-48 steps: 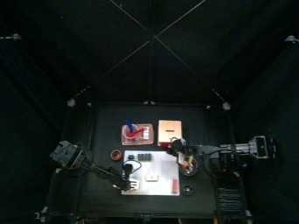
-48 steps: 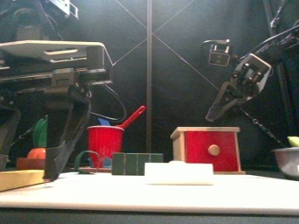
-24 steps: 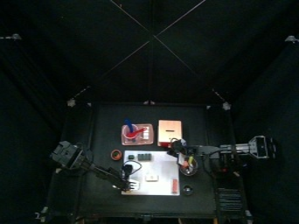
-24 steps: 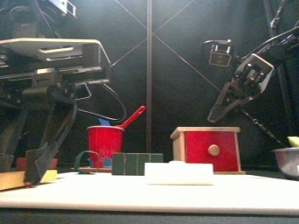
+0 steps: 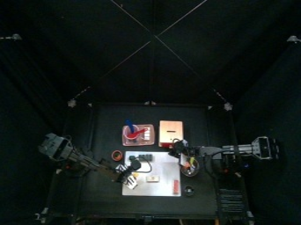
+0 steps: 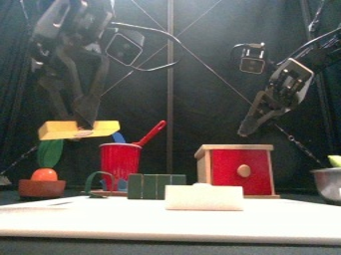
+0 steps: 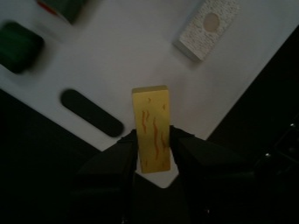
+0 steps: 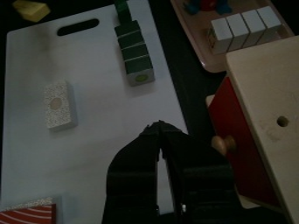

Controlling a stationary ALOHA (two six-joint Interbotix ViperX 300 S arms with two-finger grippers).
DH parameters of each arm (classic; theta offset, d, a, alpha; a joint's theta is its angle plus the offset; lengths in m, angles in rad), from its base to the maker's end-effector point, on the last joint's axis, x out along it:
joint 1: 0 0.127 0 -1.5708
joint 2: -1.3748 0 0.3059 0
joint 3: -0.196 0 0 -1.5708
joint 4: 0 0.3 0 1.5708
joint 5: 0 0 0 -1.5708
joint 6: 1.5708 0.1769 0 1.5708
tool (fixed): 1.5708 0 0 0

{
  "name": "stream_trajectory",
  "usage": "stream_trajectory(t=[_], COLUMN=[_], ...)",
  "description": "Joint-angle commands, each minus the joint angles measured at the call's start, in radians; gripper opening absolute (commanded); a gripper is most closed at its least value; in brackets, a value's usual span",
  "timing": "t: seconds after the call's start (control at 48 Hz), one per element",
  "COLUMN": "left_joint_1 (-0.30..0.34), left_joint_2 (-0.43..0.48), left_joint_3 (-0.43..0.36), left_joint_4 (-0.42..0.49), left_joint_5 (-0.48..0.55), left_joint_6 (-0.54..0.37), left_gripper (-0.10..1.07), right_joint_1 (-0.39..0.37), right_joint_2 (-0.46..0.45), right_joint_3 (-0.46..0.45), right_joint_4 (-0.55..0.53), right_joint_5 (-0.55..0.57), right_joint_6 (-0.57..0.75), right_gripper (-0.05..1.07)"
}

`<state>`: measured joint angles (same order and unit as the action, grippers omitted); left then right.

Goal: Put egg onto rice

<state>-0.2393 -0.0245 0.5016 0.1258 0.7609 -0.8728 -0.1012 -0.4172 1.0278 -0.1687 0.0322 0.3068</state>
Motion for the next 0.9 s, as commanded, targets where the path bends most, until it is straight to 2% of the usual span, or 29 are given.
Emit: stream_trajectory(t=[0.0, 0.167, 0.292, 0.521, 0.604, 0.729, 0.875], left_joint_1=[0.054, 0.114, 0.140, 0.138, 0.138, 0.137, 0.138], left_joint_2=[-0.014, 0.031, 0.094, 0.210, 0.249, 0.307, 0.354], left_joint_3=[-0.043, -0.106, -0.183, -0.333, -0.379, -0.443, -0.505], left_joint_4=[-0.109, -0.276, -0.336, -0.199, -0.183, -0.192, -0.256], left_joint_5=[0.015, 0.075, 0.121, 0.152, 0.152, 0.152, 0.156], left_joint_6=[0.236, 0.578, 0.719, 0.790, 0.804, 0.848, 0.908], left_gripper=[0.65, 0.65, 0.65, 0.65, 0.65, 0.65, 0.65], right_joint_1=[0.000, -0.002, -0.003, -0.003, -0.003, -0.003, -0.009], right_joint_2=[-0.023, -0.038, -0.055, -0.097, -0.118, -0.160, -0.213], right_joint_3=[-0.012, -0.011, -0.008, 0.018, 0.031, 0.048, 0.063], right_joint_4=[0.005, 0.032, 0.061, 0.097, 0.112, 0.120, 0.118], right_joint_5=[0.012, 0.021, 0.029, 0.063, 0.091, 0.133, 0.158], right_joint_6=[0.002, 0.002, 0.000, 0.002, 0.002, 0.000, 0.000], right_gripper=[0.27, 0.27, 0.27, 0.27, 0.27, 0.27, 0.27])
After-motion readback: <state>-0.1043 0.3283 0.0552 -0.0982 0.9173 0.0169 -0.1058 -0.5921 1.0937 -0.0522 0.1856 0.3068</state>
